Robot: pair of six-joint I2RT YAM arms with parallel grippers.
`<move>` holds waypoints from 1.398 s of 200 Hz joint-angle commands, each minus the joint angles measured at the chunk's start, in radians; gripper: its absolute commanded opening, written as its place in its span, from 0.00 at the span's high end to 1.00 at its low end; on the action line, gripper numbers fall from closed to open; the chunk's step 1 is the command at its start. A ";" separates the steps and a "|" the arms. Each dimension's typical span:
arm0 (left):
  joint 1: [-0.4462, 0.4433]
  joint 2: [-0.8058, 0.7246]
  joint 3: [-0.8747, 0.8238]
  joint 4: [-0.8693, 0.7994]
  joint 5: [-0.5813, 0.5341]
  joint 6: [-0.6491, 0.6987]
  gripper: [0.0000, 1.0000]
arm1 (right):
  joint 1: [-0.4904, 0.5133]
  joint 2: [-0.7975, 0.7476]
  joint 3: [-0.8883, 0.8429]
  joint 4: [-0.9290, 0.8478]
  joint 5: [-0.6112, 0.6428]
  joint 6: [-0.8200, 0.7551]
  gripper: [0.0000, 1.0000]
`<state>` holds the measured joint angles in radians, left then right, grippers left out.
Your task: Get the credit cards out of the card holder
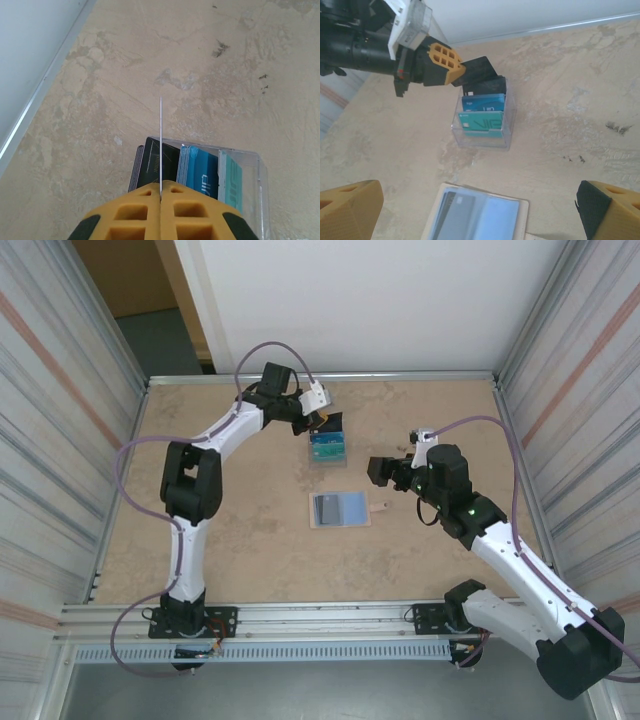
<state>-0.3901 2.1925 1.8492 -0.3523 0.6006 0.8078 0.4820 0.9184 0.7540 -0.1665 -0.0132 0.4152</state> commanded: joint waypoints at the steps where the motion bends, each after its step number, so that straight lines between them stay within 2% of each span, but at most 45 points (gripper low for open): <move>1: 0.014 0.032 0.053 -0.045 0.030 0.047 1.00 | -0.006 -0.003 0.024 0.000 0.035 0.028 0.01; 184: 0.033 0.133 0.128 -0.087 0.056 0.120 1.00 | -0.005 -0.001 0.016 -0.004 0.024 0.038 0.01; 203: 0.033 0.131 0.130 -0.083 0.053 0.118 0.86 | -0.004 -0.002 0.016 -0.002 0.017 0.039 0.01; 211: 0.033 0.127 0.130 -0.082 0.052 0.115 0.83 | -0.004 0.000 0.016 -0.002 0.015 0.038 0.01; 239: 0.032 0.115 0.128 -0.077 0.058 0.110 0.79 | -0.001 0.004 0.021 -0.002 0.011 0.036 0.01; 279: 0.029 0.045 0.074 -0.041 0.078 0.077 0.78 | 0.011 0.023 0.029 -0.020 0.014 0.033 0.01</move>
<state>-0.3656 2.3009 1.9442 -0.4210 0.6388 0.9119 0.4839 0.9272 0.7540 -0.1673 -0.0002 0.4374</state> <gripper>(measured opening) 0.215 0.988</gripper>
